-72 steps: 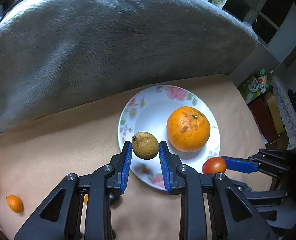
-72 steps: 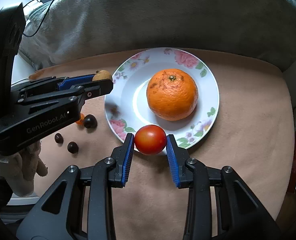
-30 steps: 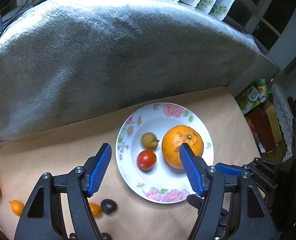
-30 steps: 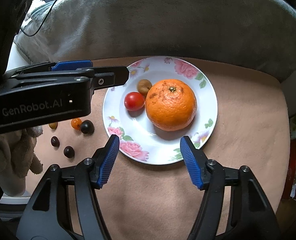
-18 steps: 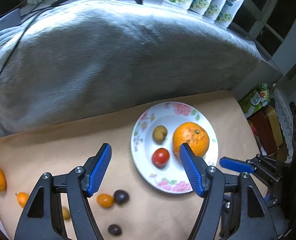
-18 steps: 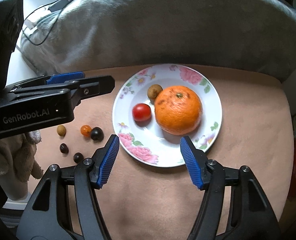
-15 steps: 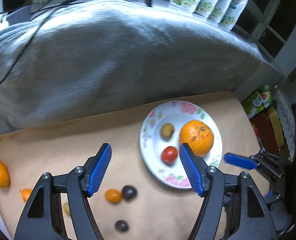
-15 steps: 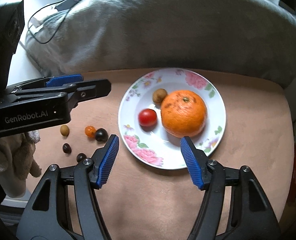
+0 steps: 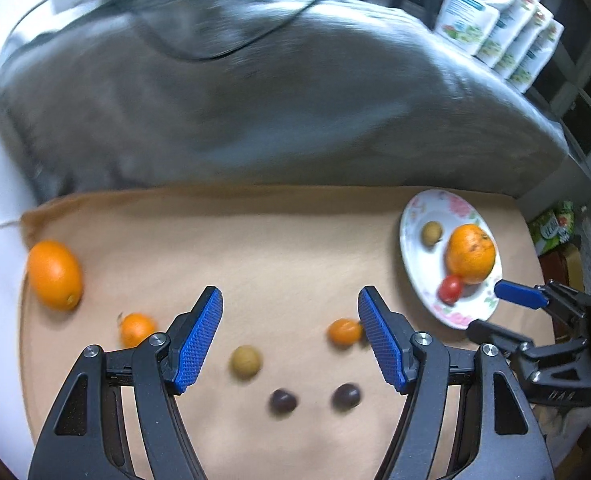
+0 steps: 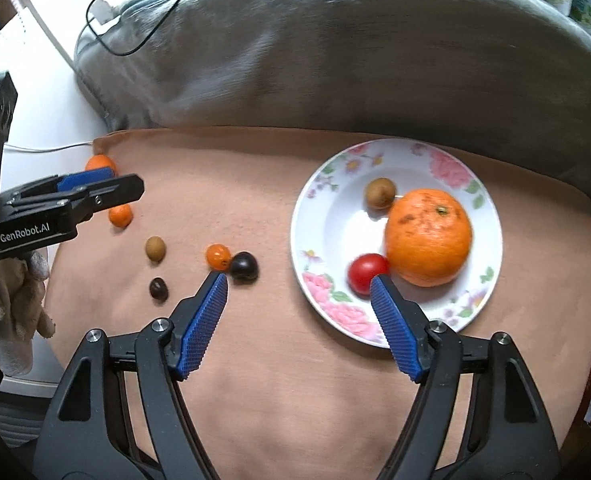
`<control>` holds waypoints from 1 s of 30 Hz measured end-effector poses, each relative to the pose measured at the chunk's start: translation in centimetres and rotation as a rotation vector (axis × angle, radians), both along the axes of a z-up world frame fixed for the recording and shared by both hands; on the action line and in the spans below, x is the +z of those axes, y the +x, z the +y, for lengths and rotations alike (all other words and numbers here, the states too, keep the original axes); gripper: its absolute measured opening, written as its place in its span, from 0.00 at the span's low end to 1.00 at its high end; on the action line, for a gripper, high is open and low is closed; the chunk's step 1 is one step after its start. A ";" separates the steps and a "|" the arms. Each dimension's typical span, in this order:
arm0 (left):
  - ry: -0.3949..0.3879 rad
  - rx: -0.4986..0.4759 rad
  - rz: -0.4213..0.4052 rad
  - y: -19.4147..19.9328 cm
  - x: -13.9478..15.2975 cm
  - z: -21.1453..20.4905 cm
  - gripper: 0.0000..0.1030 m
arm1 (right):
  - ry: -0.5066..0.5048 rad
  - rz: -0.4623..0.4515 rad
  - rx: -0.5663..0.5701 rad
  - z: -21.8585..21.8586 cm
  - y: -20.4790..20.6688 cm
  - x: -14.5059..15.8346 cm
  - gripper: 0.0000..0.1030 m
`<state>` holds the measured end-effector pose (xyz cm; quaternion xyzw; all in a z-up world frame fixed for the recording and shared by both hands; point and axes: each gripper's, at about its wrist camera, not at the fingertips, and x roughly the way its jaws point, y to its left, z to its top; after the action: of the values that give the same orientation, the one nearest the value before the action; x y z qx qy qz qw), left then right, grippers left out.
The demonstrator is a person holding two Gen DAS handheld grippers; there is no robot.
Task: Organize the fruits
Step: 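Withdraw both grippers from the plate toward the remaining small fruits, then grasp the kumquat with right gripper while left grasps a dark purple plum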
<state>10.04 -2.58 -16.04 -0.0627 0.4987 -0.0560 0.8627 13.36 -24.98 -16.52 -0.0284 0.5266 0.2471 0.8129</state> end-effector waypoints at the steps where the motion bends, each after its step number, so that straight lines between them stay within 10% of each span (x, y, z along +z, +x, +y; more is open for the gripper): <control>1: -0.001 0.010 0.003 -0.3 -0.2 0.5 0.68 | 0.001 -0.001 0.016 0.3 0.0 0.0 0.74; 30: -0.099 0.081 0.139 -6.8 -6.8 1.5 0.46 | -0.153 0.091 0.492 10.4 2.4 -4.4 0.51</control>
<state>3.22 -1.13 -22.89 -0.1291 0.5511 -0.0410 0.8234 15.78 -14.53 -20.94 -0.2059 0.5572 0.3977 0.6992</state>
